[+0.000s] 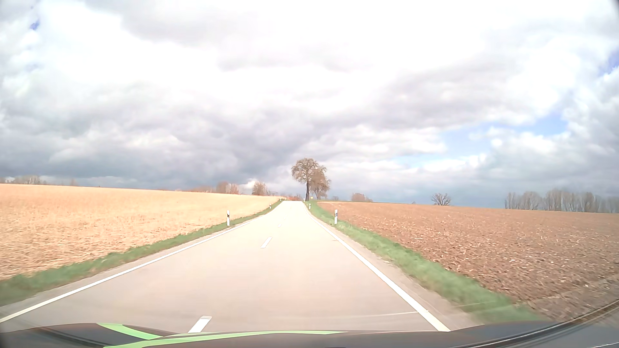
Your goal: Follow the waypoints while adhering to traffic rules and regulations
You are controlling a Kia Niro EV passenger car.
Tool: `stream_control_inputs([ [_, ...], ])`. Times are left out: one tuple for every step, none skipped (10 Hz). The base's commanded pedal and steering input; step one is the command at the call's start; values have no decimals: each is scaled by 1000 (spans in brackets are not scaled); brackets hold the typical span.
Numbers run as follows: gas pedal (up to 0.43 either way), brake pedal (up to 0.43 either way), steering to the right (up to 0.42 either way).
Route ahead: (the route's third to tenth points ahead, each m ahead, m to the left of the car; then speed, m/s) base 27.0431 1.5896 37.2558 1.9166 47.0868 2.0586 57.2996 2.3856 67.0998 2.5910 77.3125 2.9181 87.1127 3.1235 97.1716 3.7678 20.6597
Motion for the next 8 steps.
stream_control_inputs([
  [209, 0, -13],
  [209, 0, -11],
  [209, 0, -9],
  [209, 0, -6],
  [209, 0, -4],
  [209, 0, -4],
  [209, 0, -4],
  [209, 0, -4],
])
